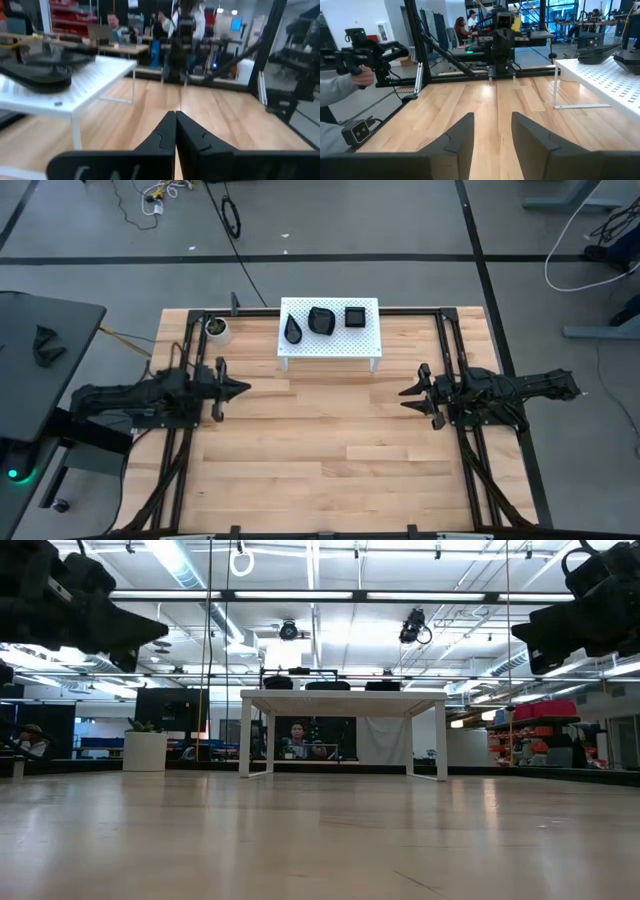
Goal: Pick & Place Mini shaped plates
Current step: Return to Home Position
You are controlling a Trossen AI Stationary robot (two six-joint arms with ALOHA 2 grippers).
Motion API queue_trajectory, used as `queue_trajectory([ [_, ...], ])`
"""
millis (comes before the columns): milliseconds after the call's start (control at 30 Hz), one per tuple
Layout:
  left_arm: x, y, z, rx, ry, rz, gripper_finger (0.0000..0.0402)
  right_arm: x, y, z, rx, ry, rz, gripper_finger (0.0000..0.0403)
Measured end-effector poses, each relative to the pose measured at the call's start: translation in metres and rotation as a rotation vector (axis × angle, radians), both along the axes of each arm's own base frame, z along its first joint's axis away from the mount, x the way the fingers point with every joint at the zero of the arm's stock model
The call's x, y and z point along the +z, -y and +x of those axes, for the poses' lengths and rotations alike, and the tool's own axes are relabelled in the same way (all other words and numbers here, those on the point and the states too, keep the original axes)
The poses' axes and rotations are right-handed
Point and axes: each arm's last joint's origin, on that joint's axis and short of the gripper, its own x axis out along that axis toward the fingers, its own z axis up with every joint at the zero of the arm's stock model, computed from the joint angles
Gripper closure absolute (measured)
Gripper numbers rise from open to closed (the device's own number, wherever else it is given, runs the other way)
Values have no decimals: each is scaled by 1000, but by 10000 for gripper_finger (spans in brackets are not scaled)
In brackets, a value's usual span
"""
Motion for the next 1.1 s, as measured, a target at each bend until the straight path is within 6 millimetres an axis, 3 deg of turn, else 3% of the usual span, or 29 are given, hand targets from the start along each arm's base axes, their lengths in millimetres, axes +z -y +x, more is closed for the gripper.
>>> queue_trajectory([
  [333, -5, -8, 4, 169, -61, -26, 395, -1, 0, 1, 0, -11, -1, 268],
  [600, -5, -8, 4, 149, -34, -186, 395, -1, 0, 1, 0, -12, -1, 268],
  [867, -5, -8, 4, 147, -33, -189, 394, -1, 0, 1, 0, -12, -1, 268],
  [1100, -5, -7, 4, 145, -33, -189, 394, 13, 2, -4, -27, 150, 15, 268],
])
